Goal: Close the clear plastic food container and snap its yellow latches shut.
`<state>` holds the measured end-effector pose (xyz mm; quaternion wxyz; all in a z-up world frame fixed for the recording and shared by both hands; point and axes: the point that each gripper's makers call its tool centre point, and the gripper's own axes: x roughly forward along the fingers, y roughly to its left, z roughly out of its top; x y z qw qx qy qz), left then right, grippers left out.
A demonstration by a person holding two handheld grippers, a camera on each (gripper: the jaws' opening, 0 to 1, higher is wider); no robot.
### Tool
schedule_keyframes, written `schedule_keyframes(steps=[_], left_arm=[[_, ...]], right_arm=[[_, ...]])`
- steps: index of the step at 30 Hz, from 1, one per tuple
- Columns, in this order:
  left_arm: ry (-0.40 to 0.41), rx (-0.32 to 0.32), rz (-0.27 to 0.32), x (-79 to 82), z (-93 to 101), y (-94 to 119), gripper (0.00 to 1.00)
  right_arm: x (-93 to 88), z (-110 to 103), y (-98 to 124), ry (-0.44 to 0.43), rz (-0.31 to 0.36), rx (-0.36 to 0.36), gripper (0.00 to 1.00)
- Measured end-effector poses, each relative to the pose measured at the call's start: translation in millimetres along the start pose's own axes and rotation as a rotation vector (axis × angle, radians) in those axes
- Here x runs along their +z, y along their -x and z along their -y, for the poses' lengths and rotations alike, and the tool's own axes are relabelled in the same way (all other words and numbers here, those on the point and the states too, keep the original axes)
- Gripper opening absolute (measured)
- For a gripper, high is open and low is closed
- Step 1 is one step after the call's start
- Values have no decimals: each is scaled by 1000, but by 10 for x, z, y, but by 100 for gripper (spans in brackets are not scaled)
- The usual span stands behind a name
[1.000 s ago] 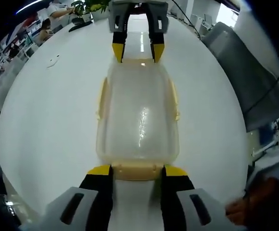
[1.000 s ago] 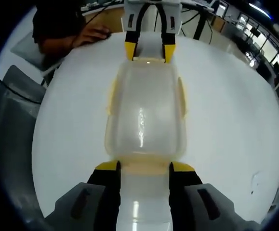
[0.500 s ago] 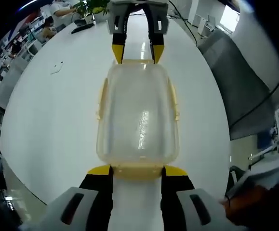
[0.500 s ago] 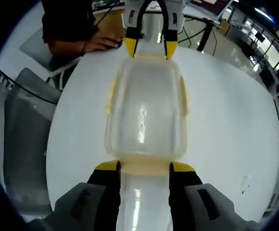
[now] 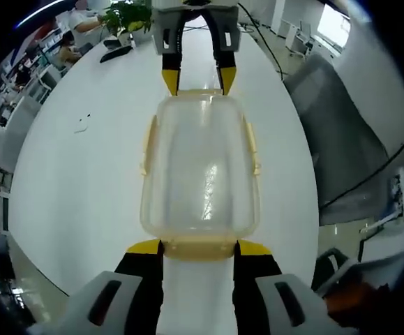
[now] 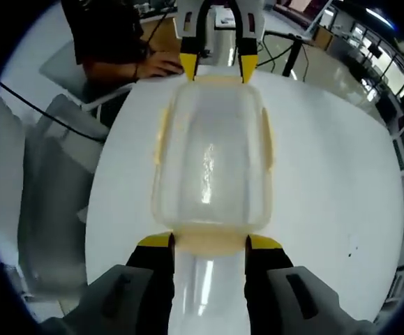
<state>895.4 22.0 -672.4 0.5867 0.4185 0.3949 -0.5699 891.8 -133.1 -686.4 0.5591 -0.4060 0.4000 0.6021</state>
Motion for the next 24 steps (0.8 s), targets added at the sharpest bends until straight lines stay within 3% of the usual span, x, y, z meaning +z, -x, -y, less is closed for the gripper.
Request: schedule_keyframes(steps=[14,24], left_arm=[[-27,3,1,625,-54,-234,32],[-60,-3,13,897,-215,-419,32]], right_arm=[[-625,-12,256,-38,6,0,36],[-1015,-41,342,-72,5,-11,36]])
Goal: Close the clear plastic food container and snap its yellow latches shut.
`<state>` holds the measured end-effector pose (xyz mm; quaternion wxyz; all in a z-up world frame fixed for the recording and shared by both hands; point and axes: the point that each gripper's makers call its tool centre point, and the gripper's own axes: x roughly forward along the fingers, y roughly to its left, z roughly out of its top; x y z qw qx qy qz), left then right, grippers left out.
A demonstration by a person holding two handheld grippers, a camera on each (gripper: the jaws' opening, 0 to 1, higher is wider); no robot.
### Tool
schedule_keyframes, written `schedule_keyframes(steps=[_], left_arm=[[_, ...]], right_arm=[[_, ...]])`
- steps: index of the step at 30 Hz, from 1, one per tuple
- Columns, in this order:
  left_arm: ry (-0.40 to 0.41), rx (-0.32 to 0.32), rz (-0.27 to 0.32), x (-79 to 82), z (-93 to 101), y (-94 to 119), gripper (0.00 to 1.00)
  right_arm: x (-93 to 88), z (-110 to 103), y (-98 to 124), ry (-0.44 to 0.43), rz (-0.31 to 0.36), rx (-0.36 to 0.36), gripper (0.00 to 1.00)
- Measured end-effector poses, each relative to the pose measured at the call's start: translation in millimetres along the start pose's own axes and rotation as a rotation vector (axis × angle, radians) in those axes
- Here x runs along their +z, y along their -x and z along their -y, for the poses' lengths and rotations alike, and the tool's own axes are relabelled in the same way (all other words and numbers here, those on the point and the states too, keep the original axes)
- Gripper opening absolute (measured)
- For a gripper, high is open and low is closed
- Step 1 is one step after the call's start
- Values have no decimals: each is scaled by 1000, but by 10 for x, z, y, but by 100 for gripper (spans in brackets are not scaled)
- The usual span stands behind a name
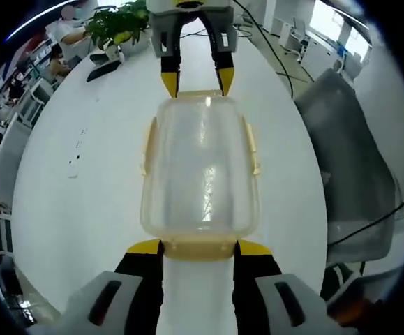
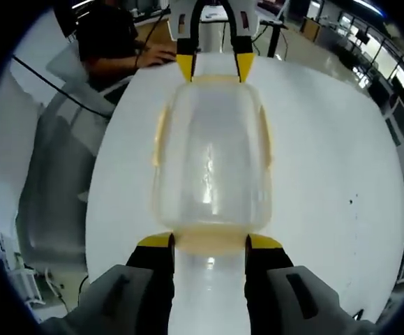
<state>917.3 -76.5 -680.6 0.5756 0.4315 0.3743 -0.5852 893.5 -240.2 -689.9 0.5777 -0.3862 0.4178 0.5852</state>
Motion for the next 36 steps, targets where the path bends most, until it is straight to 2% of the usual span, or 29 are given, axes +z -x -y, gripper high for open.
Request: schedule_keyframes(steps=[12,17,20,23,27,36], left_arm=[[-15,4,16,292,-80,-227,32],[-12,9,30,361,-124,-320,32],[-13,7,46,509,-91,-351,32],[-18,11,65,588,-90,-399,32],[-21,7,69,629,-80,-484,32],[-21,11,68,634,-68,-545,32]], right_arm=[[-325,20,48,-17,-18,-4,35],[-444,48,75,-17,-31,-8,35],[-546,46,76,-17,-47,-4,35],[-645,65,63,-21,-59,-3,36],[-730,72,51,-26,-69,2,36],[-769,101,14,-23,-86,4,36]])
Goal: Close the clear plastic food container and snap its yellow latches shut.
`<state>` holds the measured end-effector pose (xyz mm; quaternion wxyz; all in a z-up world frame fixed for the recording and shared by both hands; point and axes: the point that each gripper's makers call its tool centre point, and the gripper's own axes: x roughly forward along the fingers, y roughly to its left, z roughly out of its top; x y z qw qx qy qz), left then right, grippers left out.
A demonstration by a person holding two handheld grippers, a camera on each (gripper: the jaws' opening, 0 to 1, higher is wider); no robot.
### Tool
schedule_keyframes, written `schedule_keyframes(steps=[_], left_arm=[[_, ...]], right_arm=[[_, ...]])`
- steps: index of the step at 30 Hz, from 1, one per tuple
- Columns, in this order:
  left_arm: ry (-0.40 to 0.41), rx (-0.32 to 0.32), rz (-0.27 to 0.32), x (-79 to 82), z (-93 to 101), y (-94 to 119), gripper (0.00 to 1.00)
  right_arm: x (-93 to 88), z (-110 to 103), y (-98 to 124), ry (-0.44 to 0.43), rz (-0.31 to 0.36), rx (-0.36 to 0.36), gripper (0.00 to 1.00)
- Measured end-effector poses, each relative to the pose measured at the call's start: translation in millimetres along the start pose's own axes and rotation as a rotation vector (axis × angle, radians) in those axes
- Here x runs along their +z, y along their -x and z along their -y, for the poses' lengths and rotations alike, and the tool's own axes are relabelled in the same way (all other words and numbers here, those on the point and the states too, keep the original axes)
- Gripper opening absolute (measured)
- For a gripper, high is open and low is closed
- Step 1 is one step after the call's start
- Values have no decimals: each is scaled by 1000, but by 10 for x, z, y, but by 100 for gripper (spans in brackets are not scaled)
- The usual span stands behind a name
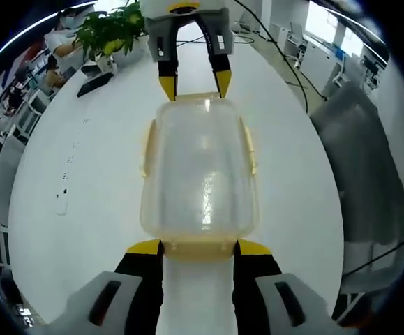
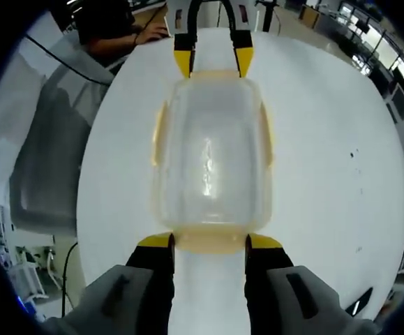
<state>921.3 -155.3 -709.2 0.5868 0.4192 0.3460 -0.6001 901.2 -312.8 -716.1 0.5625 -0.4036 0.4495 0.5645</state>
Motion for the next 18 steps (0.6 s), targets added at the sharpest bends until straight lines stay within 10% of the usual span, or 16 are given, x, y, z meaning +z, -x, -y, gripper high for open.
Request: schedule_keyframes(steps=[18], left_arm=[[15,1,5,-65,21,-72,33]], right_arm=[[-13,50,-78,11,-4,7,36]])
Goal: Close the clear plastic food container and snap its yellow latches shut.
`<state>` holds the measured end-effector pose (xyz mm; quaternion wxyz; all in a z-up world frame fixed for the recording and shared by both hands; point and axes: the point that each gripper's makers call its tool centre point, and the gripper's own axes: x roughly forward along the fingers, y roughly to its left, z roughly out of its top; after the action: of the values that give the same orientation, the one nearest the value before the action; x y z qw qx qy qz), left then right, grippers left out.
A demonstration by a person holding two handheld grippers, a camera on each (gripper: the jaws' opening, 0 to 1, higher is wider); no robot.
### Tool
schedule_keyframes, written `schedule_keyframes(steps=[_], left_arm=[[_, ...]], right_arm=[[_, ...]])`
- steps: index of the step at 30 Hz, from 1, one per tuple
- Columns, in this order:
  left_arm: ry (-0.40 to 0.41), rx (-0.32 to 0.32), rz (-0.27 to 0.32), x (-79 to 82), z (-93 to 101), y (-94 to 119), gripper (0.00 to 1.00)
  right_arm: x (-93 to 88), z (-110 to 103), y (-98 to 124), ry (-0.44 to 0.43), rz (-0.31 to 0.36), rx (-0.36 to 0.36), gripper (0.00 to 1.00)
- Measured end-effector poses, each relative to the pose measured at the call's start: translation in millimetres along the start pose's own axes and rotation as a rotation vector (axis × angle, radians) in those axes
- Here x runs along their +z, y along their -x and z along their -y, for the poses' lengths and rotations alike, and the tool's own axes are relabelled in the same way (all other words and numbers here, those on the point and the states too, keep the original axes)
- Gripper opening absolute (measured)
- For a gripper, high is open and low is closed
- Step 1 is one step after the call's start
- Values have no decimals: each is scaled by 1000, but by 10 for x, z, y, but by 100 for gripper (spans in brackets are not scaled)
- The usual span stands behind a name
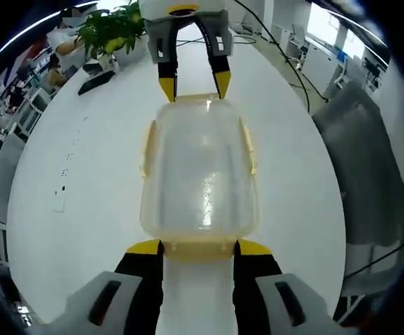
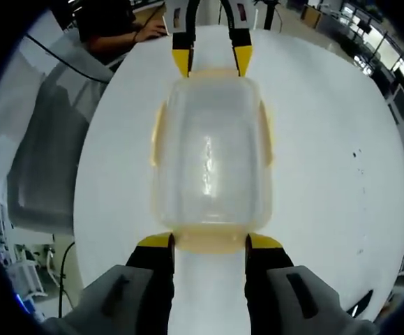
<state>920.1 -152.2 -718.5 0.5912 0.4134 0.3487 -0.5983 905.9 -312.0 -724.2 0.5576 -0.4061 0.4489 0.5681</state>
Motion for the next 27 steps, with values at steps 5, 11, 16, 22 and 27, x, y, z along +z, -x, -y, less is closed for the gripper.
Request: schedule_keyframes(steps=[5,11,16,22,27], left_arm=[[-2,3,0,-20,-1,-9,33],[0,8,0,-32,-9,-27,33],[-1,11,4,-31,-9,-34,33],[-3,8,4,-25,1,-42,33],[-7,9,6,-23,9,-37,33]], right_arm=[[0,9,-10,5,-2,0,36],[17,27,-22,12,-6,-4,36],[8,21,-27,13,-7,-2,36],[-3,5,-27,5,-2,-1,36],[-3,-2,-26,7,-1,-2,36]])
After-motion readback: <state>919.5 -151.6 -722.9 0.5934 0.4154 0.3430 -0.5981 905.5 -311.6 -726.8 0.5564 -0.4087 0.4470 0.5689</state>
